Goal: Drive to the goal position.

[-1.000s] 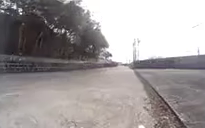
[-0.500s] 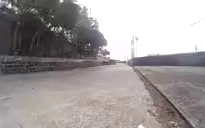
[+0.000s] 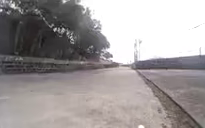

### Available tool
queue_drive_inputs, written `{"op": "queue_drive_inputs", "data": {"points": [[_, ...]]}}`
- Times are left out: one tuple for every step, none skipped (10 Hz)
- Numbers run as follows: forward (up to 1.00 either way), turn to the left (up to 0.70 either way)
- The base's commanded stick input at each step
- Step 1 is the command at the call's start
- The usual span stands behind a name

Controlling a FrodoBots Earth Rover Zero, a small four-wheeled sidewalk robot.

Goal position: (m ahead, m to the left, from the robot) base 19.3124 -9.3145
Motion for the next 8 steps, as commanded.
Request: {"op": "queue_drive_inputs", "data": {"points": [[0.70, 0.00], [0.70, 0.00], [0.70, 0.00], [0.70, 0.00], [0.70, 0.00], [0.70, 0.00], [0.43, 0.00], [0.06, 0.00]]}}
